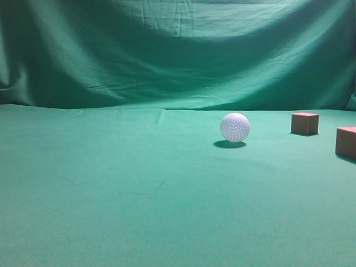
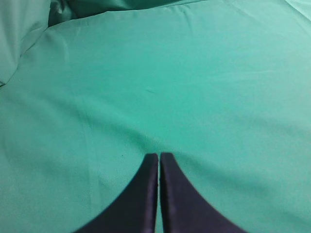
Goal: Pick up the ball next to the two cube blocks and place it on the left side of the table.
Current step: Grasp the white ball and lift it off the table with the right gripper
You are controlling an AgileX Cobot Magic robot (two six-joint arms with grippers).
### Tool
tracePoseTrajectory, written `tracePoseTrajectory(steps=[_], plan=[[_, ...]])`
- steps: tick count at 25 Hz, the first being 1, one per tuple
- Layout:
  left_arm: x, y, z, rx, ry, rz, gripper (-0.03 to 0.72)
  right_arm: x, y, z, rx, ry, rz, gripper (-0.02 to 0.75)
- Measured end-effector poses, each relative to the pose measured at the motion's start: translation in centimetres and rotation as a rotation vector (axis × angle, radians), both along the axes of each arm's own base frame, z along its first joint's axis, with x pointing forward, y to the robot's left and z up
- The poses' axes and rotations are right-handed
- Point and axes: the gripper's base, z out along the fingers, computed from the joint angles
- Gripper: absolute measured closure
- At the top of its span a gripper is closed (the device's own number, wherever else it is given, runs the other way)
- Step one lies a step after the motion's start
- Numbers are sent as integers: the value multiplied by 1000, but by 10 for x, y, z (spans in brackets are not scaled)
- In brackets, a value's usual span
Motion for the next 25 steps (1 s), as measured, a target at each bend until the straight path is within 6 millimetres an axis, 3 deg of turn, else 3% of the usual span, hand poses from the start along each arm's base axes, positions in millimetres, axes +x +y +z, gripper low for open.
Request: tracePoseTrajectory(steps=[4,7,10,16,21,25], plan=[[0,0,0,0,0,0,688,4,1,35,14,120,19,738],[0,0,0,0,0,0,688,16,3,59,6,330,35,738],[0,0,0,0,0,0,688,36,5,70,-8,564,47,738],[0,0,0,0,0,0,688,81,15,76,-140,849,128,738],[0,0,0,0,0,0,688,122,53,77,-311,1046,356,738],[0,0,0,0,0,0,688,157,88,67,-400,1145,474,738]])
